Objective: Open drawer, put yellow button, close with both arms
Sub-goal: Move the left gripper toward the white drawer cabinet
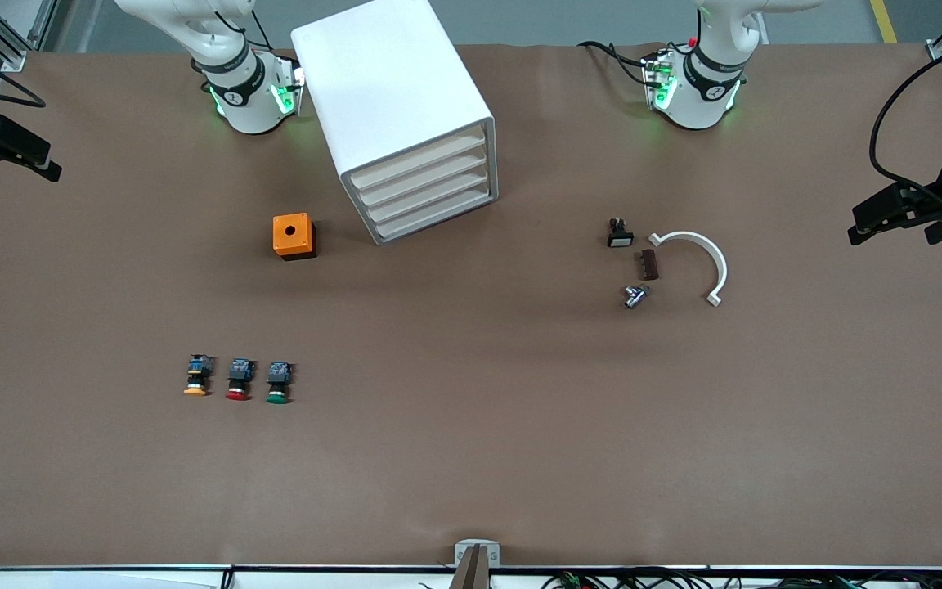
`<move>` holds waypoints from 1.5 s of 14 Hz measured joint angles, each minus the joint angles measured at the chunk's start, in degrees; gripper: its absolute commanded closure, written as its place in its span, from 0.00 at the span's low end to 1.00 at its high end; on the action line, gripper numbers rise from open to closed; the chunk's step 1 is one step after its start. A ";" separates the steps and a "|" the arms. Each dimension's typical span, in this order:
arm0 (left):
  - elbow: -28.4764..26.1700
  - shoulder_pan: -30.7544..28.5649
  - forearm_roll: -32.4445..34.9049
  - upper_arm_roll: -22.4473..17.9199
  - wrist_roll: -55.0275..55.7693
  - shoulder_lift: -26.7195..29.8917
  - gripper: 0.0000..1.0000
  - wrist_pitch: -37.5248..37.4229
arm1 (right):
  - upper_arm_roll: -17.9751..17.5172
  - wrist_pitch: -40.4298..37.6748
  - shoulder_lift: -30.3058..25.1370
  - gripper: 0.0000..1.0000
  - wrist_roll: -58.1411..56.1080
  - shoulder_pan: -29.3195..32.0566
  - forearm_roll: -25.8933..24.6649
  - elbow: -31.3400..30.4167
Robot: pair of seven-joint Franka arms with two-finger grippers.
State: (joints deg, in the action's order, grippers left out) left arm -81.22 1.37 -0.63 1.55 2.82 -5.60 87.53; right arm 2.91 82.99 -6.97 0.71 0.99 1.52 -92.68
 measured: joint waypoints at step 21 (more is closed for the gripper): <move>0.08 8.33 -8.87 0.67 48.02 -19.85 0.00 0.12 | 0.10 0.01 0.00 0.00 0.00 0.11 0.00 -0.04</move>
State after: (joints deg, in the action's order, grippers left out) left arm -81.14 9.70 -9.50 2.22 50.84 -25.45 87.65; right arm 3.01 83.00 -6.97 0.71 1.10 1.52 -92.72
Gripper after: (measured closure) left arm 0.000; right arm 0.000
